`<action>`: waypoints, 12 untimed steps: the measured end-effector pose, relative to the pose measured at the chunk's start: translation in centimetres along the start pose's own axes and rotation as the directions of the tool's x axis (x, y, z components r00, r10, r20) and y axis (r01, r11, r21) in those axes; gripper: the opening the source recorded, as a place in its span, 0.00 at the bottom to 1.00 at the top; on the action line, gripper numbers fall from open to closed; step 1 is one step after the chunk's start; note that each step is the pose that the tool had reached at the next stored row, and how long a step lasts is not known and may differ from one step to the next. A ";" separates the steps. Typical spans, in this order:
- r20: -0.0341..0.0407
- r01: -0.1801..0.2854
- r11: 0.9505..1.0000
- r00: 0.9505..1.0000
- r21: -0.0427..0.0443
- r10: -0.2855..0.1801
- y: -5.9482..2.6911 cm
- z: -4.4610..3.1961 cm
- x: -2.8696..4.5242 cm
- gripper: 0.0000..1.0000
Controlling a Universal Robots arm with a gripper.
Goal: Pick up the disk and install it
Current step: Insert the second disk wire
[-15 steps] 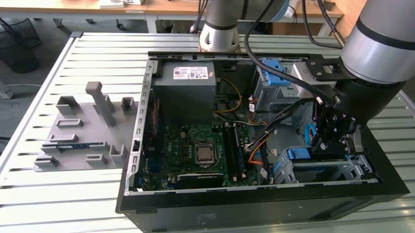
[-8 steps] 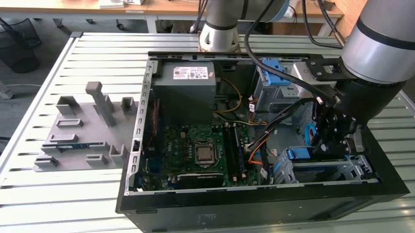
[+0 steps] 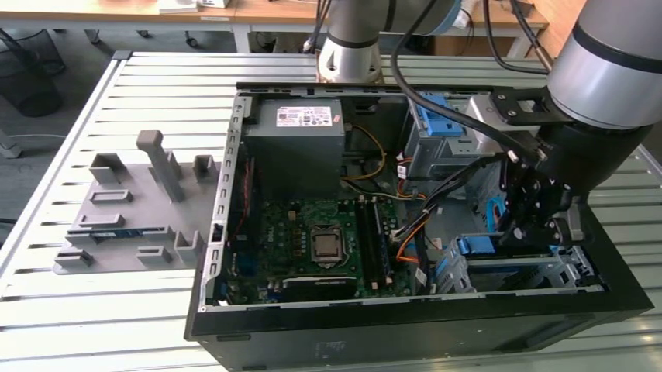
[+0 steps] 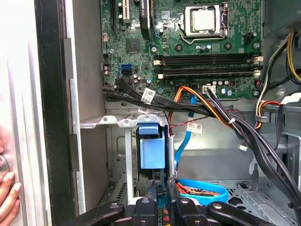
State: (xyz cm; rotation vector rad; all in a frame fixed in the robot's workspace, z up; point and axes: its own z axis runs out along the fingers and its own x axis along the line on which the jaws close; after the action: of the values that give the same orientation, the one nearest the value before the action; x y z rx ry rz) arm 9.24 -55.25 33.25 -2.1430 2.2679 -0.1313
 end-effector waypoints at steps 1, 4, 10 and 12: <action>0.000 0.000 1.000 1.000 0.000 0.000 -0.01 -0.08 0.00 0.24; 0.000 0.000 1.000 1.000 0.000 0.000 -0.03 -0.39 0.01 0.24; 0.000 0.000 1.000 1.000 0.000 0.000 -0.09 -1.26 0.00 0.24; 0.000 0.000 1.000 1.000 0.000 0.000 -0.10 -1.41 0.01 0.22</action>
State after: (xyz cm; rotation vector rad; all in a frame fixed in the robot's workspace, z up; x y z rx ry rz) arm 9.24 -55.20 34.67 -2.1431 2.2679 -0.1306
